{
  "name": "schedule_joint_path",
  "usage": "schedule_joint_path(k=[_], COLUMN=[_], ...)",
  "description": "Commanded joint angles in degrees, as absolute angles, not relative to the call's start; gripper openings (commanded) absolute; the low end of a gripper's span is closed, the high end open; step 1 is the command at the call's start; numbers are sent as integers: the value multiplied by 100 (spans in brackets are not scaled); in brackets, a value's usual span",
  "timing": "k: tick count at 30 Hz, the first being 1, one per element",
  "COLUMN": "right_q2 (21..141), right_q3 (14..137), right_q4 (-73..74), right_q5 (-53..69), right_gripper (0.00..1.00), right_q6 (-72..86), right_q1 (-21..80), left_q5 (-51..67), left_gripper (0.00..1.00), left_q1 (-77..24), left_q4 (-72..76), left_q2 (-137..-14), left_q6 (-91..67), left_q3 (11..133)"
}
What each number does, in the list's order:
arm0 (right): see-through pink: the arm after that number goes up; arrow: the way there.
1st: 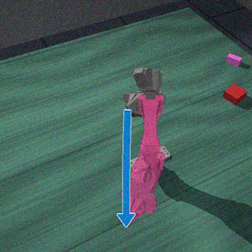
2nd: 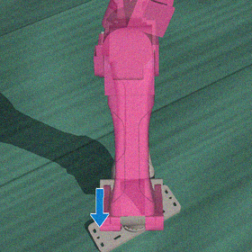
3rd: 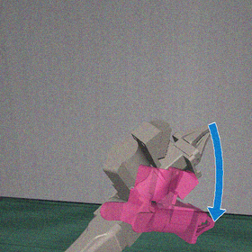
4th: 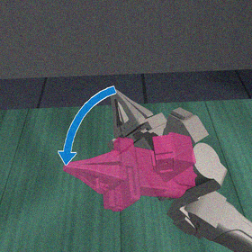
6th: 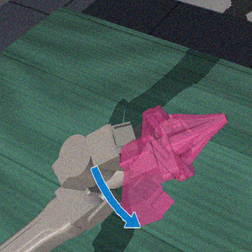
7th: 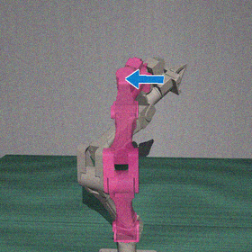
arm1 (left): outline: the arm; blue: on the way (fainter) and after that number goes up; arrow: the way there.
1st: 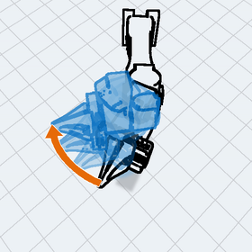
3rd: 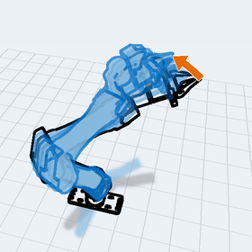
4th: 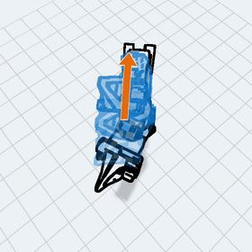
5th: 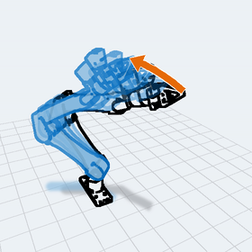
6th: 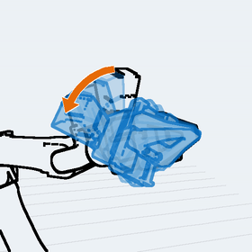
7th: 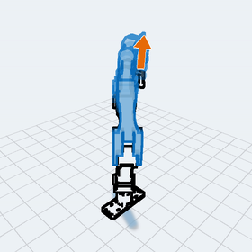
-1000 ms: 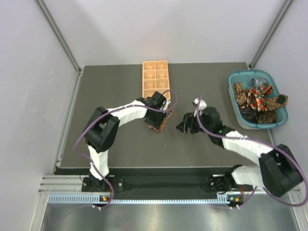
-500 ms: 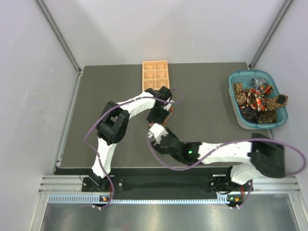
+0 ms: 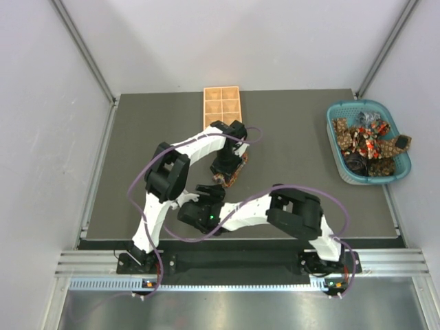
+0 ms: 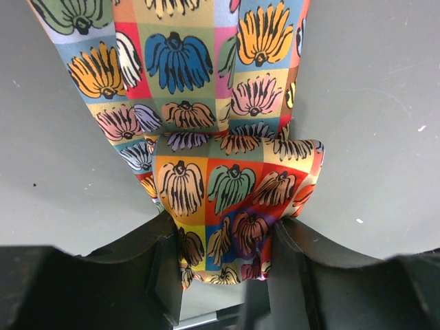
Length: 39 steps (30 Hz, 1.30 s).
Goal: Roll the ties
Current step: Roll the tie
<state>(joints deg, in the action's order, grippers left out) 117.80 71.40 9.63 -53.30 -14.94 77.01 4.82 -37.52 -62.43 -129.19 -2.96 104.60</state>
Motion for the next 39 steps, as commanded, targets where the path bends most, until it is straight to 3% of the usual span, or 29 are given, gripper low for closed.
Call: schedule_joint_path(k=[1,9,17,23,27,33,39], right_q2=[12284,13235,13394,13623,13886,13721,13474], right_q3=[7847,8972,8921,8991,9123,9070,8974], right_q4=[1370,2134,2505,2811,3075,3059,2839], right_q5=[-5862,-6117,-5845,-5687,-5599,-5494,-5396], right_gripper=[68,69,68,61,45,34,34], right_q6=[-1924,-1978,-1661,-1486,-1275,-1169,-1397], right_q1=[7533,7225,6908,6645,6460,6442,6600], left_q5=[571,510,492,431,413,387,404], left_gripper=[37,37,37,37,38,40,55], left_q1=[-3674,-3639,-3630,-3630,-3630,-3630,-3630], left_q4=[-6258,-6679,-6688,-6802,-6794,-6724,-6575], left_q2=[-13403,-13632,-13755,-13851,-13852,-13729,-13422], left_q6=[-150,-88,-123,-149,-158,-150,-141], left_q3=[10345,10687,10845,11048,11057,10978,11074])
